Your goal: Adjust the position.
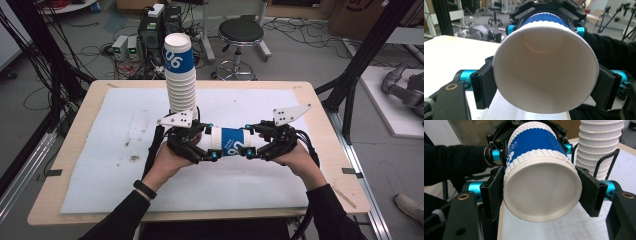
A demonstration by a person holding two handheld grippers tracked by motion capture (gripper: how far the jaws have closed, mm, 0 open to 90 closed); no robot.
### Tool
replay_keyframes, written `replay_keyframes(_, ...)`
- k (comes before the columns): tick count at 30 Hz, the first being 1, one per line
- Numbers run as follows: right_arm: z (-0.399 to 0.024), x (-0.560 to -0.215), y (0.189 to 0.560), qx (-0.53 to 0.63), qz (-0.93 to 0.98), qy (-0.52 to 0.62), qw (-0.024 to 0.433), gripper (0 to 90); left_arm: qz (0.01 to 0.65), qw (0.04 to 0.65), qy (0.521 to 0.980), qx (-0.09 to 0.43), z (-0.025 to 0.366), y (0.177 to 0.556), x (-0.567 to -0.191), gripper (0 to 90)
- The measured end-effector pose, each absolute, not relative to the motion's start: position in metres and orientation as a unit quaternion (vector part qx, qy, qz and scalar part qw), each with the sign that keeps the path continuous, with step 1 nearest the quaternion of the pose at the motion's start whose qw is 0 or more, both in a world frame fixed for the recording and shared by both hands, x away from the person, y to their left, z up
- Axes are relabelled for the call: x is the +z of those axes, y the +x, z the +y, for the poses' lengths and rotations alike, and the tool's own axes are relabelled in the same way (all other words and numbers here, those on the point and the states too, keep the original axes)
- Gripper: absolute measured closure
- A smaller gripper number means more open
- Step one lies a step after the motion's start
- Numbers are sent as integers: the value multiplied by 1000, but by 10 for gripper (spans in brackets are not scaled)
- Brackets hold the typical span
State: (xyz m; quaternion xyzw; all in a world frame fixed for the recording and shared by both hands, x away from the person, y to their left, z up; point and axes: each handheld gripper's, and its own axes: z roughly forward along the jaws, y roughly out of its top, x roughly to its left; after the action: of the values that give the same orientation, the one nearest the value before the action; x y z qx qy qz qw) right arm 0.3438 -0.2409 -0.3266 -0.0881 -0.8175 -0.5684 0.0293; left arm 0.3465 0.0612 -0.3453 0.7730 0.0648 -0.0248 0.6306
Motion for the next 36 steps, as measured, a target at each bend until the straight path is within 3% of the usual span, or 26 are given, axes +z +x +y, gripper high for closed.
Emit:
replay_keyframes(5,-243,-319,340,-550,-831,-87,1,221,56,601,797,-15,61,345,-341,206)
replay_keyframes(9,-241,-315,335,-510,-856,-75,-26,220,56,582,811,-12,61,346,-339,209)
replay_keyframes(20,-228,-320,332,-461,-884,-64,-42,221,55,542,838,-7,56,346,-340,211)
replay_keyframes(29,-217,-328,332,-420,-905,-50,-48,294,50,538,841,-7,54,344,-340,210)
replay_keyframes(36,-225,-328,336,-456,-888,-49,-26,298,58,573,817,0,54,342,-338,149)
